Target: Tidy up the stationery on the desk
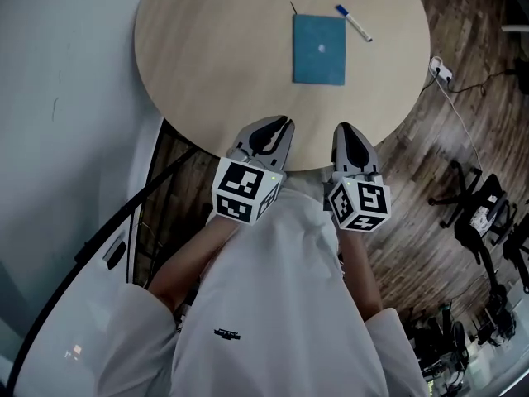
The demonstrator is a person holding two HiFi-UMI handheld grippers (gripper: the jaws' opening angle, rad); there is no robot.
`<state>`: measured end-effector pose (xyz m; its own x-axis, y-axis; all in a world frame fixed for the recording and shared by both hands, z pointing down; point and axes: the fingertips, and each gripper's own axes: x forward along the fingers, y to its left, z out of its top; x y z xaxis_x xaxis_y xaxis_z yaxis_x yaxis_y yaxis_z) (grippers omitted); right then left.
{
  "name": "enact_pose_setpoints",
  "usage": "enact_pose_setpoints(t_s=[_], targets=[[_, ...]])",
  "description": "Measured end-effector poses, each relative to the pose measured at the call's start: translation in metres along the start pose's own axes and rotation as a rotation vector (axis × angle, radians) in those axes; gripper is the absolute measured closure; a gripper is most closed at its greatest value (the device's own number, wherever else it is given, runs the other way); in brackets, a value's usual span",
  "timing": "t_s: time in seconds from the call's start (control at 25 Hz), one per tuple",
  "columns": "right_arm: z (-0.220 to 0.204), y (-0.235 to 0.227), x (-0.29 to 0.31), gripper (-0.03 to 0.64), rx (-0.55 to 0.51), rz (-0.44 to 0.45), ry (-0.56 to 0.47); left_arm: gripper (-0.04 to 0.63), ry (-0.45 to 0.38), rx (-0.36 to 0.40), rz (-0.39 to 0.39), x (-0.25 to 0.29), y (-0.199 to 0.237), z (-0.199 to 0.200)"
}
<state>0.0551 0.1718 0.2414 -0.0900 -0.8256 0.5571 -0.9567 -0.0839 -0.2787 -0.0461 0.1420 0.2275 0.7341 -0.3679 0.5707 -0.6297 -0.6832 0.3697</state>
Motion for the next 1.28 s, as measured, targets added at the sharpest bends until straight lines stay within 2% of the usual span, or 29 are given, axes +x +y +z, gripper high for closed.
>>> enact_pose_setpoints(t_s=[0.24,0.4,0.44,0.52,0.56,0.88,0.96,1.0,1.28], targets=[[0.0,-0.024,0.036,0.575,-0.017,0.076,0.062,0.572,0.029,-0.078,0.05,0.047,0.013,0.002],[-0.001,-0.04,0.06,0.575,-0.02,0.115,0.092,0.57,0.038,-0.102,0.095,0.074,0.021,0.004],[-0.002,-0.044,0.067,0.575,-0.021,0.122,0.098,0.56,0.043,-0.111,0.105,0.081,0.024,0.003],[-0.003,-0.051,0.08,0.575,-0.028,0.135,0.109,0.489,0.056,-0.135,0.122,0.094,0.031,-0.003],[-0.004,-0.055,0.087,0.575,-0.032,0.139,0.115,0.478,0.061,-0.147,0.131,0.101,0.034,-0.006],[-0.012,-0.087,0.144,0.572,-0.045,0.156,0.157,0.445,0.087,-0.212,0.189,0.149,0.068,-0.024],[-0.017,-0.095,0.156,0.538,-0.032,0.151,0.173,0.438,0.093,-0.226,0.194,0.161,0.075,-0.028],[-0.019,-0.098,0.162,0.473,-0.025,0.15,0.183,0.436,0.096,-0.232,0.197,0.166,0.078,-0.03],[-0.036,-0.112,0.199,0.463,-0.019,0.138,0.224,0.431,0.111,-0.252,0.218,0.201,0.106,-0.042]])
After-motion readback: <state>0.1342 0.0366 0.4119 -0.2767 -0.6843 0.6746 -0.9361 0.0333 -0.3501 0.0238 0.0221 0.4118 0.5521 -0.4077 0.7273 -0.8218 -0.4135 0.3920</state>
